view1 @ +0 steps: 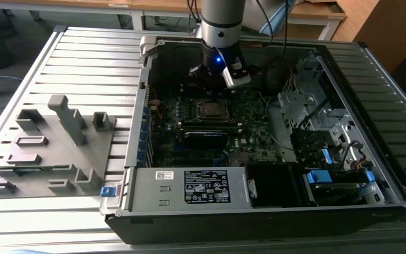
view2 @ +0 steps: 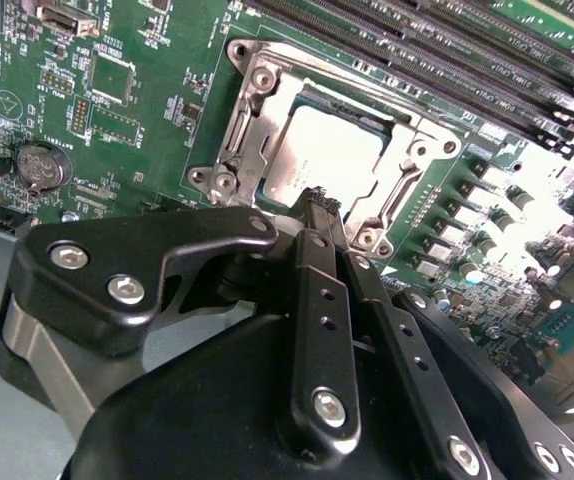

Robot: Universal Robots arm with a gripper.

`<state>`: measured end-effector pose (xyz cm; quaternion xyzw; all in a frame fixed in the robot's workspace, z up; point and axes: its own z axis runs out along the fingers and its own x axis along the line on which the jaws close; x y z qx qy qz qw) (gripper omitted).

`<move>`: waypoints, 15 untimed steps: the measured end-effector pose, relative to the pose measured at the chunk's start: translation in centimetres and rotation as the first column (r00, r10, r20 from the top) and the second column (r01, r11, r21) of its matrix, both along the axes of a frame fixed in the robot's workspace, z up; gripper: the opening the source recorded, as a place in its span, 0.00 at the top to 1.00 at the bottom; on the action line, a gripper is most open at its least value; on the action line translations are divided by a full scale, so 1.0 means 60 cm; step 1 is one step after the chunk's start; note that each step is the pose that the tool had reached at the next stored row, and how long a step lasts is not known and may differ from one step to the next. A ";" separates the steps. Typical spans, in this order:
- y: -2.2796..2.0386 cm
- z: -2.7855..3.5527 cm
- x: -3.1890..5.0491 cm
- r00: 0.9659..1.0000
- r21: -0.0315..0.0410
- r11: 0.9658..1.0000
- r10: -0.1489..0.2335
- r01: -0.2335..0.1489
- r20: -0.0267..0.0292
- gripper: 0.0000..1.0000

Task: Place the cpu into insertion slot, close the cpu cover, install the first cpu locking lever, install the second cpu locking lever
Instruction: 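Install the first cpu locking lever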

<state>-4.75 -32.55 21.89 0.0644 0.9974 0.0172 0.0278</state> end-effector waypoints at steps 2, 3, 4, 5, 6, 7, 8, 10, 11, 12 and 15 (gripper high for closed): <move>-0.0053 0.000 0.000 1.000 0.006 1.000 0.000 0.000 0.000 0.89; -0.0082 0.000 0.000 1.000 0.008 1.000 0.000 0.000 0.000 0.89; -0.0111 0.000 0.000 1.000 0.010 1.000 0.000 0.000 0.000 0.89; -0.0142 0.000 0.000 1.000 0.012 1.000 0.000 0.000 0.000 0.89; -0.0175 0.000 0.000 1.000 0.013 1.000 0.000 0.000 0.000 0.89; -0.0209 0.000 0.000 1.000 0.014 1.000 0.000 0.000 0.000 0.89; -0.0242 0.000 0.000 1.000 0.014 1.000 0.000 0.000 0.000 0.89; -0.0301 0.000 0.000 1.000 0.015 1.000 0.000 0.000 0.000 0.89; -0.0312 0.000 0.000 1.000 0.015 1.000 0.000 0.000 0.000 0.89; -0.0312 0.000 0.000 1.000 0.015 1.000 0.000 0.000 0.000 0.89; -0.0313 0.000 0.000 1.000 0.015 1.000 0.000 0.000 0.000 0.89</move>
